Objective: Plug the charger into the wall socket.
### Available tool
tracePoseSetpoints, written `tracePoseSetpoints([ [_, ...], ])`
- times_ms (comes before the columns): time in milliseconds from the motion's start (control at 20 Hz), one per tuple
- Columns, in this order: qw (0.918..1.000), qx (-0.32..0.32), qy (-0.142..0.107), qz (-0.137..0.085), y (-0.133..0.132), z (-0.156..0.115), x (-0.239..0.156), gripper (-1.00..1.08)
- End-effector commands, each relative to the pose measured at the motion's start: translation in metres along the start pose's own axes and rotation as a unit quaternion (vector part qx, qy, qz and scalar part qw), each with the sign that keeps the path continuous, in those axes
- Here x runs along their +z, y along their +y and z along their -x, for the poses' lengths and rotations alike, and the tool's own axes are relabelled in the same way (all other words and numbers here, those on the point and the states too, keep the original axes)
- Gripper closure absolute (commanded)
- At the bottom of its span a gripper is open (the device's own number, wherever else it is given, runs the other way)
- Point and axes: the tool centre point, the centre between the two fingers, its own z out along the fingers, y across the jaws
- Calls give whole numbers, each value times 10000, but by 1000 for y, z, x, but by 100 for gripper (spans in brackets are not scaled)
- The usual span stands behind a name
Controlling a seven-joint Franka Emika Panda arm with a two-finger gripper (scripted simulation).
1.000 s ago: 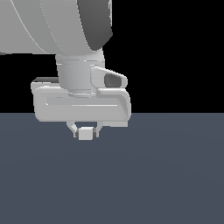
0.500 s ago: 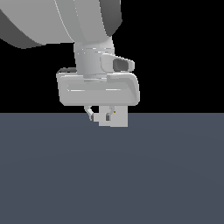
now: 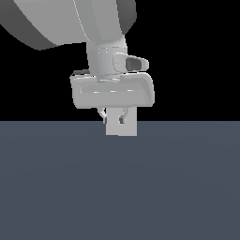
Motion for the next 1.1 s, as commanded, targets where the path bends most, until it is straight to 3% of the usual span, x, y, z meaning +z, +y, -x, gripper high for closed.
tracePoseSetpoints([
  [0,10000,13,-5,8,1,0,0,108],
  [450,10000,13,-5,8,1,-5,2,108],
  [1050,10000,12,-6,6,1,-40,17,108],
])
